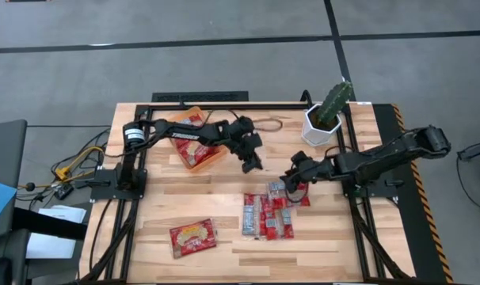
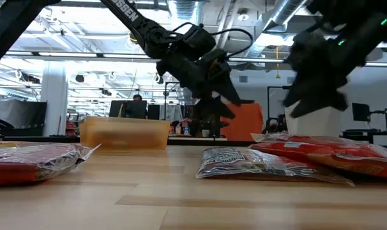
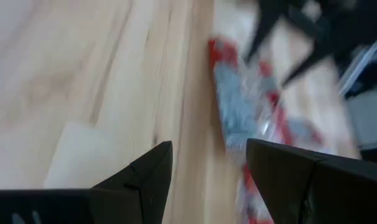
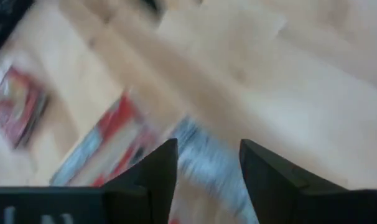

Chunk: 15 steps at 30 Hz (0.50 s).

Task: Sort popcorn bags into baskets
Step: Put the red popcorn bag into the orange bin

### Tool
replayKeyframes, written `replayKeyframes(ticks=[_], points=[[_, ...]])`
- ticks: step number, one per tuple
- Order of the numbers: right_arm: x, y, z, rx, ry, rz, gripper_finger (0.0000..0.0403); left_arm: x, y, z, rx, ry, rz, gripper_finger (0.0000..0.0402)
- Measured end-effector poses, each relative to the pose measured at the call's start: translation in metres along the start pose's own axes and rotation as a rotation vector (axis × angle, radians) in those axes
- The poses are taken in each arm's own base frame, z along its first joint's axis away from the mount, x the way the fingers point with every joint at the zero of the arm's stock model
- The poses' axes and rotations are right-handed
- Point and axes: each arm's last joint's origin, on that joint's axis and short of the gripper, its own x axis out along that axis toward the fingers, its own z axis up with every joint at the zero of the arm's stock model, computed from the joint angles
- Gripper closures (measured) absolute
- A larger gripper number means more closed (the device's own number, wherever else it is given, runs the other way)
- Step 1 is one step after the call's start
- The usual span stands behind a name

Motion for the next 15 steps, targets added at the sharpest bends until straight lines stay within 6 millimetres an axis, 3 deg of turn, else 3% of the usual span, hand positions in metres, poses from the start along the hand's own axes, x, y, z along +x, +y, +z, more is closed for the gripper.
replayKeyframes(ticks=[8,15], points=[[-0.027,0.028,-0.051,0.024,0.220,0.078,0.0269,0.021,0.023,-0.004,-0.125,-0.038,-0.149,0.0209],[-0.029,0.029,-0.092,0.060,0.344,-0.018,0.0306,0.051,0.026,-0.009,-0.194,0.019,-0.209,0.0209]])
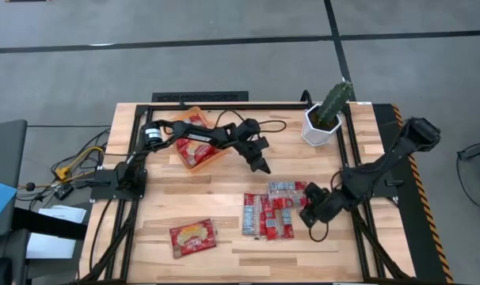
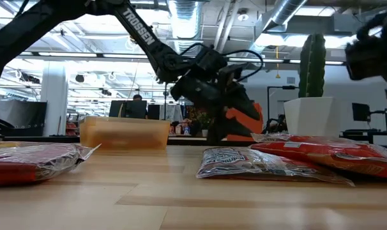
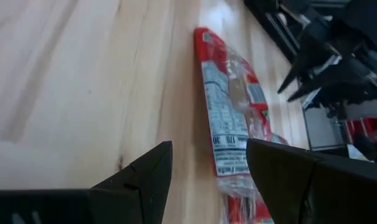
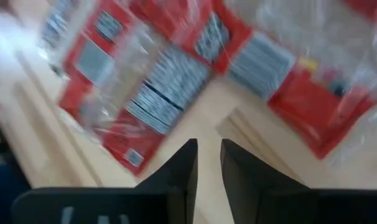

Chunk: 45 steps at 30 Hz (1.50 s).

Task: Sort popcorn bags into baskets
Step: Put the red popcorn bag into the orange bin

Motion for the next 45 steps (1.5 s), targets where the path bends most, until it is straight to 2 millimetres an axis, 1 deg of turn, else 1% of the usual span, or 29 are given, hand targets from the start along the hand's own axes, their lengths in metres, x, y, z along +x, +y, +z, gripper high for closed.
replayKeyframes(ticks=[3,6,9,13,15,19,22,25,27,33,40,45], points=[[0.009,-0.002,-0.003,0.002,-0.007,-0.044,0.0312,0.007,-0.001,-0.001,-0.019,0.006,0.016,0.0209],[0.018,-0.005,0.001,-0.001,-0.021,-0.093,0.0316,0.010,-0.003,-0.005,-0.052,0.032,0.031,0.0209],[0.028,-0.009,0.010,-0.028,-0.035,-0.140,0.0317,0.012,-0.004,-0.010,-0.071,0.065,0.047,0.0209],[0.039,-0.011,0.026,-0.080,-0.062,-0.160,0.0316,0.020,0.003,-0.017,-0.131,0.084,0.052,0.0209],[0.043,-0.012,0.033,-0.100,-0.059,-0.154,0.0316,0.021,0.004,-0.017,-0.161,0.084,0.045,0.0209],[0.045,-0.014,0.045,-0.128,-0.055,-0.144,0.0317,0.022,0.004,-0.018,-0.142,0.074,0.057,0.0209],[0.046,-0.017,0.054,-0.147,-0.078,-0.155,0.0317,0.022,0.004,-0.018,-0.177,0.089,0.029,0.0209],[0.047,-0.019,0.062,-0.152,-0.115,-0.166,0.0317,0.026,0.003,-0.026,-0.149,0.117,0.093,0.0209],[0.047,-0.019,0.065,-0.147,-0.118,-0.151,0.0317,0.027,0.002,-0.027,-0.136,0.113,0.114,0.0209],[0.047,-0.017,0.069,-0.165,-0.125,-0.129,0.0317,0.027,0.005,-0.030,-0.205,0.118,0.168,0.0209],[0.047,-0.017,0.069,-0.198,-0.130,-0.130,0.0317,0.030,0.002,-0.034,-0.211,0.128,0.180,0.0209],[0.050,-0.021,0.077,-0.238,-0.136,-0.146,0.0317,0.032,0.000,-0.037,-0.218,0.141,0.196,0.0209]])
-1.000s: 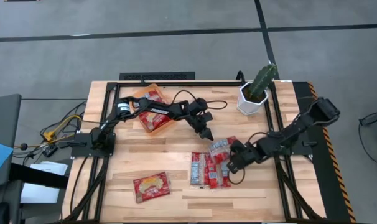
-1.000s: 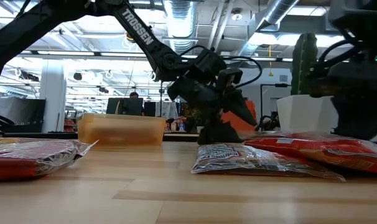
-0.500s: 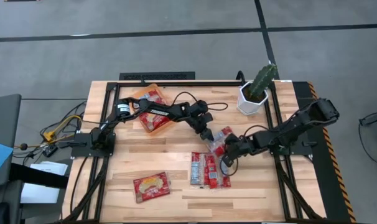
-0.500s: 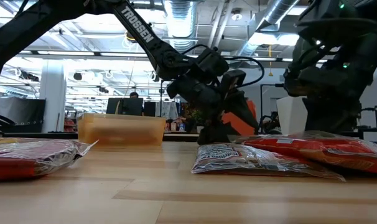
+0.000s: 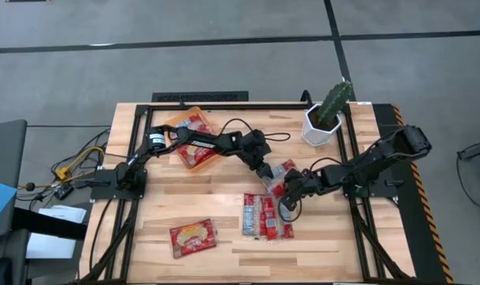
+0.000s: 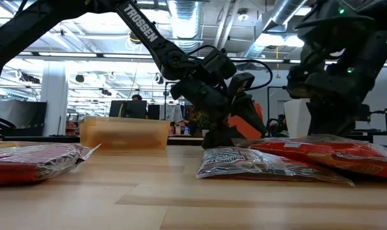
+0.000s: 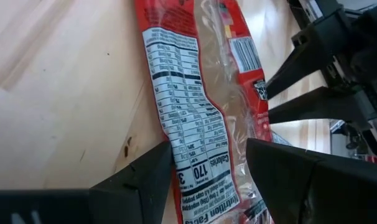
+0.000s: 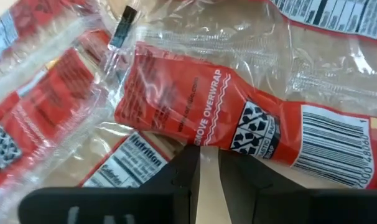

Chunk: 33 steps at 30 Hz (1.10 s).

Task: Sort popcorn bags into baskets
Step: Put the red popcorn bag into the orange bin

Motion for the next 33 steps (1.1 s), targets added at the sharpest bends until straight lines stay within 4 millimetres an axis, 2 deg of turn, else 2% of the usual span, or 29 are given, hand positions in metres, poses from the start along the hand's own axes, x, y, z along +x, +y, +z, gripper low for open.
replayKeyframes(ticks=[11,14,17,20,21,27,33], points=[[0.013,-0.003,0.012,-0.037,-0.007,0.052,0.0317,0.000,-0.001,-0.001,-0.019,0.019,-0.026,0.0219],[0.011,-0.003,0.012,-0.040,-0.012,0.057,0.0317,0.000,0.000,0.000,-0.022,0.022,-0.030,0.0255],[0.005,-0.003,0.014,-0.040,-0.021,0.067,0.0317,-0.002,0.001,0.001,-0.029,0.022,-0.037,0.0311],[-0.003,-0.001,0.014,-0.042,-0.030,0.083,0.0317,-0.004,0.003,0.004,-0.037,0.022,-0.063,0.0378],[-0.007,-0.001,0.014,-0.042,-0.029,0.087,0.0317,-0.006,0.003,0.007,-0.045,0.021,-0.072,0.0387],[-0.042,0.004,0.006,0.011,-0.025,0.155,0.0317,-0.017,-0.005,0.032,-0.071,0.030,-0.097,0.0396],[-0.078,0.007,-0.014,0.077,-0.024,0.199,0.0317,-0.047,-0.032,0.071,0.013,0.018,-0.097,0.0398]])
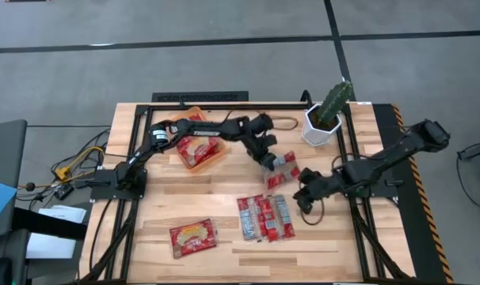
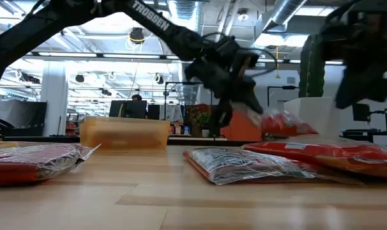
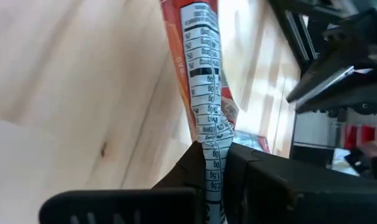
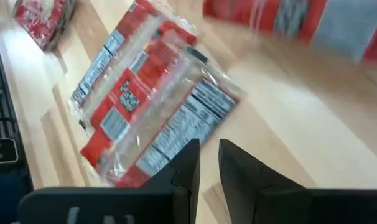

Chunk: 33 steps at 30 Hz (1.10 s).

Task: Sort popcorn bags into baskets
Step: Put the red popcorn bag into the orange bin

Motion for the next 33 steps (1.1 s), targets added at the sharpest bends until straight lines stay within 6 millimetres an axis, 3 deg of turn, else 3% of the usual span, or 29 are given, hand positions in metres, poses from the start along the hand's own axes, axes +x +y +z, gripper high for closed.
replayKeyframes(ticks=[4,7,12,17,21,25,29,33], points=[[-0.012,-0.001,-0.013,0.021,-0.043,-0.048,0.0317,-0.022,-0.026,0.020,0.073,0.006,0.013,0.0399],[-0.015,-0.003,-0.019,0.041,-0.054,-0.087,0.0317,-0.050,-0.049,0.024,0.134,0.062,0.049,0.0400],[-0.013,-0.003,-0.025,0.032,-0.036,-0.116,0.0317,-0.124,-0.083,0.016,0.288,0.067,0.283,0.0400],[-0.006,-0.005,-0.026,0.023,-0.027,-0.158,0.0317,-0.194,-0.097,-0.007,0.271,0.014,0.414,0.0401],[-0.001,-0.005,-0.027,0.014,-0.020,-0.183,0.0317,-0.240,-0.083,-0.049,0.173,-0.022,0.551,0.0401],[0.003,-0.005,-0.029,0.006,-0.012,-0.201,0.0317,-0.262,-0.054,-0.096,0.053,-0.118,0.603,0.0401],[0.005,-0.004,-0.029,0.006,-0.013,-0.196,0.0317,-0.270,-0.028,-0.142,-0.025,-0.194,0.592,0.0401],[0.006,-0.003,-0.029,0.009,-0.017,-0.186,0.0317,-0.262,-0.001,-0.170,-0.075,-0.226,0.546,0.0401]])
